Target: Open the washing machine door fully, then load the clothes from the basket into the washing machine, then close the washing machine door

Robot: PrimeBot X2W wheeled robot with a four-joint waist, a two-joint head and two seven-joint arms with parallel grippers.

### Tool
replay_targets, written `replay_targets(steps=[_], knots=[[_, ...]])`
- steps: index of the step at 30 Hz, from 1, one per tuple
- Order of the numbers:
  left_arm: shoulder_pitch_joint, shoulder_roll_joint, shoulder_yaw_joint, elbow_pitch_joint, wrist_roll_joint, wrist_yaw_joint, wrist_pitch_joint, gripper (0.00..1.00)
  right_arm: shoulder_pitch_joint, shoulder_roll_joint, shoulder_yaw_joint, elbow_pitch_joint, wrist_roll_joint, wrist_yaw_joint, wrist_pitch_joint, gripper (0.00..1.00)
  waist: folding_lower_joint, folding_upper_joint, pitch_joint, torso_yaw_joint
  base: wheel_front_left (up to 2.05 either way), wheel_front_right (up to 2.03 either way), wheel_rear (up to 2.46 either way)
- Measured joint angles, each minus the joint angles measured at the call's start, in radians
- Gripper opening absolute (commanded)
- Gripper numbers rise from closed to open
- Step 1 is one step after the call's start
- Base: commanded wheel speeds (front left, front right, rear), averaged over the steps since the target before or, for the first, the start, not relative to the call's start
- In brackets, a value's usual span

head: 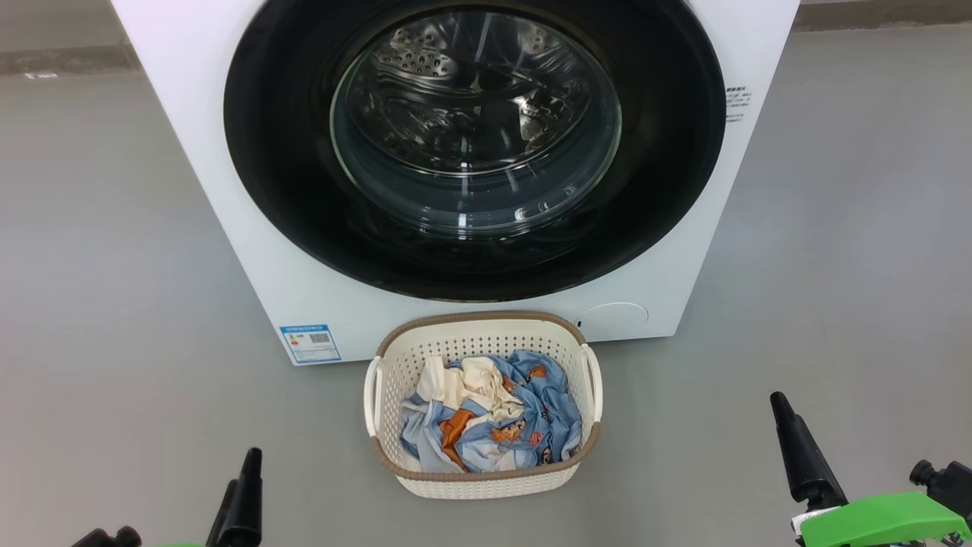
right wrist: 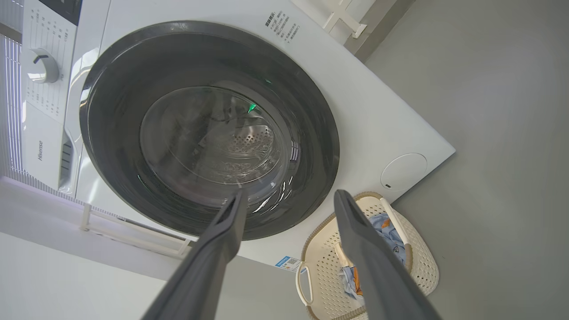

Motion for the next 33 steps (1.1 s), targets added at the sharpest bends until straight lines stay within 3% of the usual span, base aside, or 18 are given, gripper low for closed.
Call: replay_targets(steps=[33], knots=[[0.004, 0.034, -0.037, -0.008, 0.504, 0.007, -0.095, 1.00, -0.003, -0.044, 0.062, 0.042, -0.403, 0.000, -0.090, 1.00, -0.0001, 0.0000, 0.007, 0.010, 0.00, 0.00, 0.00]])
